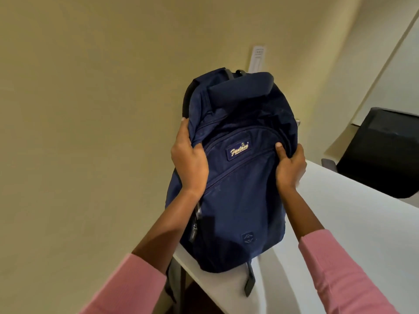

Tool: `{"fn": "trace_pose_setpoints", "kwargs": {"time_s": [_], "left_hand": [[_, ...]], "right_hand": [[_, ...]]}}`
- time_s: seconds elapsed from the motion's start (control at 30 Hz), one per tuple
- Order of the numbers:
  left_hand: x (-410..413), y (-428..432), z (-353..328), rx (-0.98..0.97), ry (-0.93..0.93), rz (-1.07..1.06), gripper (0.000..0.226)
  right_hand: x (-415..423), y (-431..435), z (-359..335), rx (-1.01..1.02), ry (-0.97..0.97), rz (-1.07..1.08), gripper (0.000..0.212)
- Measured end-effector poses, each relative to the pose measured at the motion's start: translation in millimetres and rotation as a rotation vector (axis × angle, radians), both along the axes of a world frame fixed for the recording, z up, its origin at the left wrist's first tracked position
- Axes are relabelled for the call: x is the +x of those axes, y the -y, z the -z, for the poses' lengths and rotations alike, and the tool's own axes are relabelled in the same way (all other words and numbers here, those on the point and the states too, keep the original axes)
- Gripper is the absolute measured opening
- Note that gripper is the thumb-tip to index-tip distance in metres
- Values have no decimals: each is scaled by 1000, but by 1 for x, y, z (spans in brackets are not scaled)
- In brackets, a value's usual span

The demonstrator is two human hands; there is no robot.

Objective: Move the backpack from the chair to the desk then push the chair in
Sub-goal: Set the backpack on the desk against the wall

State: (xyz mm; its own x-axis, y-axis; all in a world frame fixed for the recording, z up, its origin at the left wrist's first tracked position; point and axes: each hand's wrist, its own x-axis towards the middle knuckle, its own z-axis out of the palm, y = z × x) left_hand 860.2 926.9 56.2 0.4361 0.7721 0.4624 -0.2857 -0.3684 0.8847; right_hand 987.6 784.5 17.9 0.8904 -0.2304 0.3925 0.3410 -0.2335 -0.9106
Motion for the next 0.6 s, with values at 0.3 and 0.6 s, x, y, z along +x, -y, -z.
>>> {"fn": "trace_pose_setpoints", "kwargs": {"time_s": [0.3, 0.6], "left_hand": [[26, 0, 23, 3, -22, -124, 52], [39, 8, 50, 76, -100, -146, 59]], "right_hand": [[53, -22, 29, -27, -10, -188, 32], [72, -14, 57, -69, -39, -251, 32]]}}
